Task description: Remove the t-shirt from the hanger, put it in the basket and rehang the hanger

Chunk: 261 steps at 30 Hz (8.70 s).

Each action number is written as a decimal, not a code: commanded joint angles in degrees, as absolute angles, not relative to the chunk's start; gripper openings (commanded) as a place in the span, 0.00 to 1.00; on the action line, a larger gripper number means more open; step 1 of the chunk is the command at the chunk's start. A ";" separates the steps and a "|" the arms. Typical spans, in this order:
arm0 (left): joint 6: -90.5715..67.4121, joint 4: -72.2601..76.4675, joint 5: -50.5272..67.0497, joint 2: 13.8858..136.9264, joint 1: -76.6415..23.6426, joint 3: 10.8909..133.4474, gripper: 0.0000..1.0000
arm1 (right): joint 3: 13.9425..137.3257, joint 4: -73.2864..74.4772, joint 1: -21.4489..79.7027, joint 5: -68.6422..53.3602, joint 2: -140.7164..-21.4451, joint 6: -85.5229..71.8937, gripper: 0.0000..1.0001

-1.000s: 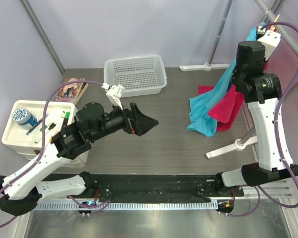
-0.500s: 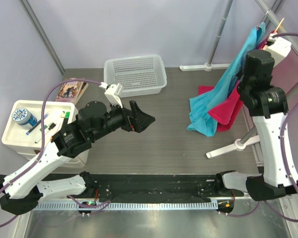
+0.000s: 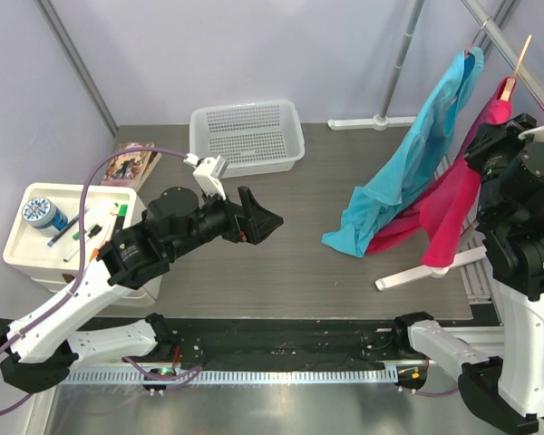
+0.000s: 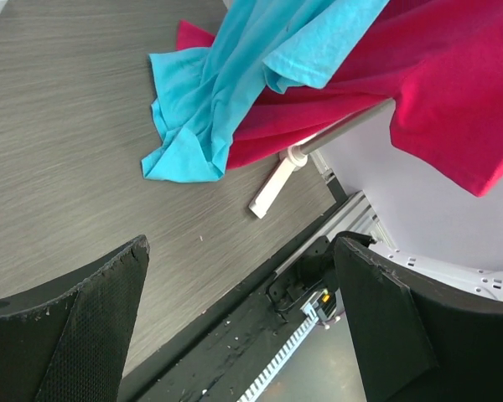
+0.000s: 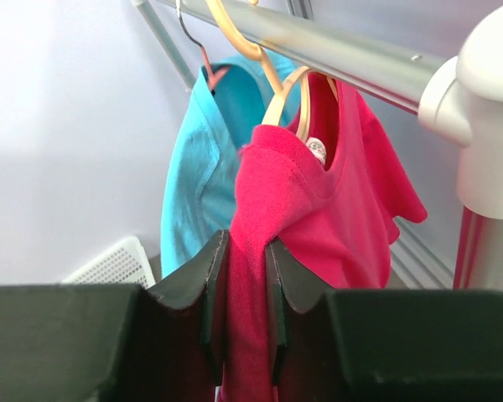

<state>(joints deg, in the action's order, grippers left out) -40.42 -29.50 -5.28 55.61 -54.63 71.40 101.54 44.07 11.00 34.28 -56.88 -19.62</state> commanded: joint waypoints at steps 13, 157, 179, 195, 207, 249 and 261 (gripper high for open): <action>-41.92 -28.83 -3.96 54.76 -54.40 71.19 0.91 | 92.91 11.52 10.90 23.83 -54.49 -9.84 0.01; -34.99 -18.81 -29.17 60.65 -53.26 81.04 0.00 | 59.23 30.76 25.82 -25.94 -49.39 -32.00 0.69; -31.29 -20.65 -18.91 53.17 -53.26 79.45 0.00 | 69.08 31.56 39.46 -1.76 -56.34 -23.38 0.72; -30.94 -21.89 -13.27 51.77 -53.35 78.23 0.00 | 79.45 33.66 39.46 10.63 -64.23 -19.78 0.64; -31.46 -22.24 -12.57 52.47 -53.26 78.66 0.00 | 80.07 28.75 39.46 11.34 -68.47 -21.18 0.51; -29.88 -24.26 -12.22 54.32 -53.35 81.91 0.00 | 76.64 25.75 38.76 22.14 -69.08 -19.95 0.01; -29.97 -25.05 -13.45 52.65 -53.26 82.00 0.00 | 76.47 27.69 25.06 18.82 -72.24 -20.48 0.01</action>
<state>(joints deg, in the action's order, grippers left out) -29.95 -27.81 -13.19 54.94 -53.39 79.50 76.73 28.42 29.41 18.59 -71.22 -20.69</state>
